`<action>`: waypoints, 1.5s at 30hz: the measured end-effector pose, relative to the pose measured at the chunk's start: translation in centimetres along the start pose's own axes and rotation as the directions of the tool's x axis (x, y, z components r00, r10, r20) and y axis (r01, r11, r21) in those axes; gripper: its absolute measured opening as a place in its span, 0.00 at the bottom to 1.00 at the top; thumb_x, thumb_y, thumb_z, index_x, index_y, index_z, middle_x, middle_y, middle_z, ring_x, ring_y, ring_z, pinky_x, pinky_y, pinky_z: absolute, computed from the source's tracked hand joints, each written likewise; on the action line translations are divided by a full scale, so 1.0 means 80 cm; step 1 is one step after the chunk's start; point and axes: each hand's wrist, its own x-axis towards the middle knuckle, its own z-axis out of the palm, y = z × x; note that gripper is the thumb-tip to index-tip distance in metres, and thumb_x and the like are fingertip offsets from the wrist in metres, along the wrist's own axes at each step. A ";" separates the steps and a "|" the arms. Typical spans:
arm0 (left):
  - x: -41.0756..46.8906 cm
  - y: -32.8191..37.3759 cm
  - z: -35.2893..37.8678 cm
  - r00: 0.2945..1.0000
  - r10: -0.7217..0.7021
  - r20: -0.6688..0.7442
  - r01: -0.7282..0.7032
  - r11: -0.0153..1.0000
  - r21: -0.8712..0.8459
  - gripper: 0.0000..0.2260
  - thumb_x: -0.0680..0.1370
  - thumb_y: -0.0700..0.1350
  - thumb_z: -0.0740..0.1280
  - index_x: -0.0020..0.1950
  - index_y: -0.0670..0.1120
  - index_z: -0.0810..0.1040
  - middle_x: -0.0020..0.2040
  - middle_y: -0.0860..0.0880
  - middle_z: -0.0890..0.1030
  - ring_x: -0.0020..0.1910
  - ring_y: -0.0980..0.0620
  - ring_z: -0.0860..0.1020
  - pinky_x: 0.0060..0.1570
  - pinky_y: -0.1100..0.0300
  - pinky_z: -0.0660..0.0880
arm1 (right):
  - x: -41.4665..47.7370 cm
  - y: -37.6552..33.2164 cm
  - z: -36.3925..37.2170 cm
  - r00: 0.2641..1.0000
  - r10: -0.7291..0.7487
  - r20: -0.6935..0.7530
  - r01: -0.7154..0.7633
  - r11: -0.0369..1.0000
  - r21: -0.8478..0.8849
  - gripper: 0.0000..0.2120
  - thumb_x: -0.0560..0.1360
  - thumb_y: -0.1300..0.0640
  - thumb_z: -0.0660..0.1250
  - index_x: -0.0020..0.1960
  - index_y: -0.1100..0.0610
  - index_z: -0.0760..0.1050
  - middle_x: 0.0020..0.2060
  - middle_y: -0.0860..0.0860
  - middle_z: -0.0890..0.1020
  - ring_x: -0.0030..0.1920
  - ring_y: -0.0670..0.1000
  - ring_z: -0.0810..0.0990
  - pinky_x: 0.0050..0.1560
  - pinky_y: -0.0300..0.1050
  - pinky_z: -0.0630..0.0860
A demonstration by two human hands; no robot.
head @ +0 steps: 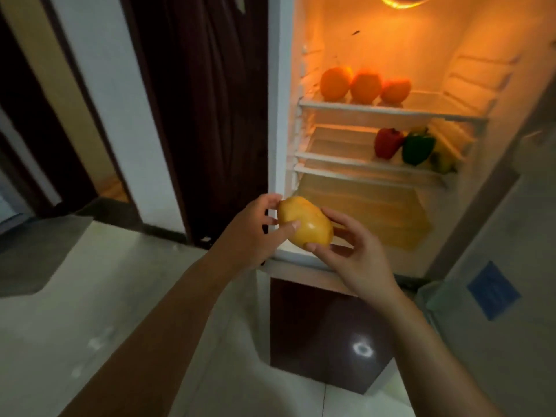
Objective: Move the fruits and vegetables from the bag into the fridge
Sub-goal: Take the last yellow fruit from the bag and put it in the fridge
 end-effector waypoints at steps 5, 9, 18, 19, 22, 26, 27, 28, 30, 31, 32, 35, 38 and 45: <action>0.081 0.011 0.009 0.976 0.199 0.090 -0.192 0.978 -0.077 0.21 0.76 0.51 0.66 0.68 0.57 0.67 0.63 0.59 0.68 0.54 0.63 0.73 0.47 0.71 0.70 | 0.055 0.001 -0.020 0.990 -0.013 -0.137 0.006 0.999 -0.052 0.27 0.66 0.52 0.75 0.63 0.48 0.73 0.58 0.42 0.77 0.55 0.43 0.78 0.49 0.39 0.79; 0.148 0.022 0.023 0.973 0.226 0.040 -0.217 0.962 -0.166 0.18 0.76 0.49 0.67 0.66 0.56 0.70 0.64 0.57 0.70 0.56 0.59 0.74 0.48 0.70 0.71 | 0.108 0.006 -0.039 0.968 -0.106 -0.229 0.069 0.984 -0.162 0.25 0.67 0.53 0.74 0.63 0.50 0.72 0.59 0.42 0.75 0.55 0.40 0.76 0.46 0.31 0.76; 0.309 0.046 0.058 0.940 0.334 -0.077 -0.342 0.920 -0.190 0.17 0.76 0.51 0.67 0.65 0.54 0.72 0.63 0.57 0.72 0.56 0.60 0.74 0.51 0.66 0.73 | 0.247 0.048 -0.110 0.912 -0.241 -0.333 0.123 0.933 -0.339 0.24 0.68 0.49 0.74 0.62 0.48 0.73 0.57 0.46 0.77 0.55 0.44 0.78 0.49 0.35 0.77; 0.329 0.051 0.060 0.928 0.358 -0.103 -0.370 0.916 -0.154 0.17 0.76 0.51 0.67 0.64 0.54 0.73 0.63 0.57 0.73 0.55 0.61 0.73 0.51 0.67 0.72 | 0.262 0.052 -0.124 0.900 -0.254 -0.354 0.126 0.930 -0.347 0.24 0.67 0.49 0.75 0.61 0.48 0.73 0.56 0.46 0.78 0.54 0.45 0.78 0.50 0.37 0.77; 0.385 0.070 0.063 0.876 0.460 -0.149 -0.464 0.886 0.005 0.17 0.75 0.50 0.68 0.63 0.52 0.73 0.62 0.54 0.73 0.58 0.58 0.72 0.53 0.63 0.71 | 0.303 0.059 -0.170 0.863 -0.252 -0.437 0.124 0.945 -0.302 0.23 0.68 0.53 0.75 0.60 0.49 0.73 0.56 0.48 0.79 0.53 0.47 0.80 0.46 0.35 0.77; 0.446 0.087 0.066 0.813 0.560 -0.159 -0.539 0.828 0.157 0.18 0.75 0.47 0.69 0.64 0.50 0.73 0.64 0.49 0.72 0.61 0.53 0.71 0.61 0.57 0.69 | 0.333 0.069 -0.223 0.810 -0.224 -0.541 0.102 0.964 -0.247 0.23 0.68 0.57 0.74 0.61 0.51 0.73 0.58 0.47 0.77 0.54 0.45 0.78 0.45 0.34 0.78; 0.457 0.088 0.068 0.804 0.573 -0.162 -0.548 0.818 0.175 0.18 0.75 0.47 0.69 0.64 0.50 0.73 0.64 0.49 0.72 0.60 0.55 0.70 0.61 0.59 0.69 | 0.336 0.073 -0.231 0.806 -0.222 -0.549 0.088 0.962 -0.260 0.24 0.68 0.56 0.74 0.62 0.51 0.73 0.59 0.47 0.77 0.55 0.44 0.78 0.46 0.34 0.78; 0.463 0.089 0.069 0.792 0.588 -0.163 -0.562 0.807 0.182 0.18 0.74 0.47 0.69 0.64 0.50 0.74 0.63 0.50 0.73 0.58 0.58 0.69 0.60 0.61 0.68 | 0.338 0.077 -0.237 0.807 -0.222 -0.547 0.078 0.958 -0.274 0.24 0.68 0.55 0.75 0.62 0.50 0.73 0.59 0.47 0.77 0.55 0.44 0.78 0.46 0.35 0.78; 0.474 0.086 0.077 0.766 0.627 -0.142 -0.604 0.777 0.175 0.17 0.74 0.46 0.70 0.62 0.49 0.75 0.61 0.50 0.74 0.55 0.63 0.68 0.58 0.65 0.67 | 0.339 0.090 -0.242 0.820 -0.223 -0.528 0.067 0.952 -0.298 0.25 0.67 0.52 0.75 0.62 0.50 0.73 0.59 0.49 0.77 0.56 0.46 0.78 0.47 0.37 0.79; 0.479 0.083 0.082 0.744 0.658 -0.118 -0.633 0.750 0.193 0.17 0.73 0.46 0.70 0.62 0.48 0.75 0.60 0.50 0.74 0.55 0.63 0.68 0.58 0.68 0.65 | 0.338 0.097 -0.241 0.825 -0.227 -0.517 0.065 0.948 -0.312 0.26 0.66 0.50 0.75 0.62 0.50 0.73 0.59 0.49 0.77 0.56 0.47 0.78 0.48 0.38 0.79; 0.484 0.080 0.087 0.722 0.686 -0.085 -0.656 0.719 0.231 0.17 0.73 0.48 0.70 0.61 0.48 0.76 0.60 0.49 0.75 0.56 0.62 0.69 0.57 0.70 0.63 | 0.337 0.103 -0.240 0.829 -0.236 -0.508 0.062 0.940 -0.336 0.26 0.66 0.48 0.75 0.62 0.49 0.72 0.59 0.49 0.77 0.56 0.48 0.78 0.48 0.40 0.79; 0.504 0.072 0.098 0.682 0.732 0.007 -0.681 0.631 0.371 0.20 0.73 0.55 0.64 0.62 0.48 0.75 0.62 0.47 0.76 0.62 0.51 0.71 0.60 0.66 0.60 | 0.330 0.116 -0.234 0.816 -0.260 -0.516 0.047 0.920 -0.389 0.26 0.66 0.48 0.73 0.62 0.48 0.71 0.56 0.46 0.77 0.55 0.46 0.78 0.48 0.41 0.79; 0.522 0.071 0.105 0.639 0.769 0.010 -0.695 0.572 0.436 0.22 0.73 0.57 0.61 0.63 0.47 0.74 0.63 0.45 0.74 0.63 0.50 0.68 0.63 0.62 0.60 | 0.316 0.127 -0.224 0.815 -0.245 -0.525 0.054 0.934 -0.352 0.26 0.65 0.46 0.73 0.61 0.50 0.73 0.56 0.47 0.78 0.55 0.47 0.78 0.48 0.40 0.79; 0.544 0.051 0.123 0.640 0.768 0.013 -0.621 0.506 0.599 0.20 0.75 0.55 0.57 0.65 0.50 0.71 0.66 0.46 0.72 0.67 0.45 0.67 0.67 0.45 0.61 | 0.290 0.171 -0.182 0.859 -0.120 -0.497 -0.052 0.947 -0.318 0.24 0.64 0.46 0.74 0.58 0.39 0.72 0.57 0.38 0.75 0.56 0.41 0.75 0.48 0.32 0.75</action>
